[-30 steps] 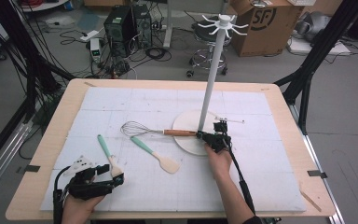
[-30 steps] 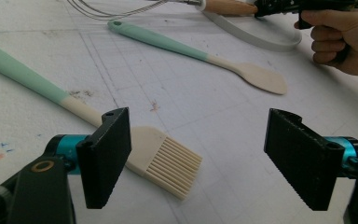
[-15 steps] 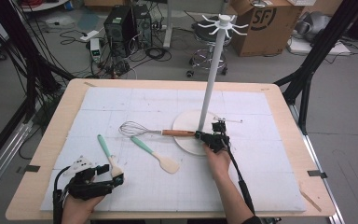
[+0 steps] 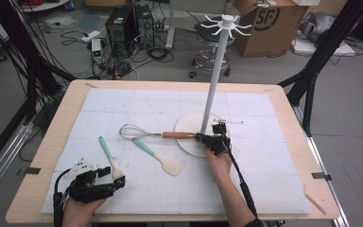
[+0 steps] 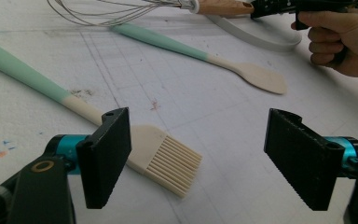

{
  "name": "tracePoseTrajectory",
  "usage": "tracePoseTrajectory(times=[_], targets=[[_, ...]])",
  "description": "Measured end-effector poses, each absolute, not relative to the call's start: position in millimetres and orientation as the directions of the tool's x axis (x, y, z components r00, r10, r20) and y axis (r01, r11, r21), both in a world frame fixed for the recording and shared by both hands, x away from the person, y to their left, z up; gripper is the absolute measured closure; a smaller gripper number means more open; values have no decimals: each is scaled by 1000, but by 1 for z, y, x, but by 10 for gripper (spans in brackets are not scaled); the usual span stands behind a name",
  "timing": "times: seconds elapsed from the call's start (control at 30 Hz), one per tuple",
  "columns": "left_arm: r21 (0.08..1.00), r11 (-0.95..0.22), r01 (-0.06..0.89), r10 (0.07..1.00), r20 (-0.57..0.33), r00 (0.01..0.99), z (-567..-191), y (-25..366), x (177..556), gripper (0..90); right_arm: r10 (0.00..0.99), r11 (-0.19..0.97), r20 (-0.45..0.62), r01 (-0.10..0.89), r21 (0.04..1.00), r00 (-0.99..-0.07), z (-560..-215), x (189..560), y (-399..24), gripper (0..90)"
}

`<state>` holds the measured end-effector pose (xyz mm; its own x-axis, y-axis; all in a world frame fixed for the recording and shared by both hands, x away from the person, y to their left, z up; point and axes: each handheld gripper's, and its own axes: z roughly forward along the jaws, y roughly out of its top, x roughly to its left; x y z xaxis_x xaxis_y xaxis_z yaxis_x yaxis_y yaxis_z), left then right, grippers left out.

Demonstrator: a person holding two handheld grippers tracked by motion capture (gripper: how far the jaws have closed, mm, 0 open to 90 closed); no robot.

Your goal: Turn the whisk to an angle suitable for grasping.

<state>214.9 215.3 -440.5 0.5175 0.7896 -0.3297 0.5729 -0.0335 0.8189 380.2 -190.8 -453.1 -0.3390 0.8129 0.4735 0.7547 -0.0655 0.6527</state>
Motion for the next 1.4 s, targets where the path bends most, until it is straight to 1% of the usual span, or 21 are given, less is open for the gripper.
tracePoseTrajectory(times=[1.03,1.07,1.1,1.17,1.2,1.23,1.27,1.4], targets=[[821,-32,570,789,-330,518,-440,216,214,236,806,-47,466,747,664,-364,-450,377,-187,893],[822,-29,569,789,-330,518,-439,216,214,236,804,-49,468,742,668,-368,-448,375,-189,870],[822,-29,569,789,-330,518,-439,216,214,236,805,-46,463,739,672,-371,-445,373,-190,795],[822,-33,569,788,-328,521,-439,216,214,236,802,-37,456,729,683,-386,-441,369,-194,579],[822,-32,569,788,-329,520,-439,215,214,236,798,-33,456,726,687,-395,-440,366,-196,504],[823,-35,567,787,-327,523,-439,215,214,236,793,-34,459,723,690,-400,-438,364,-198,470],[824,-36,566,788,-325,523,-439,215,214,236,796,-33,455,722,691,-399,-437,361,-200,413],[824,-39,565,787,-323,525,-439,212,214,236,786,-44,474,729,683,-397,-436,350,-209,331]])
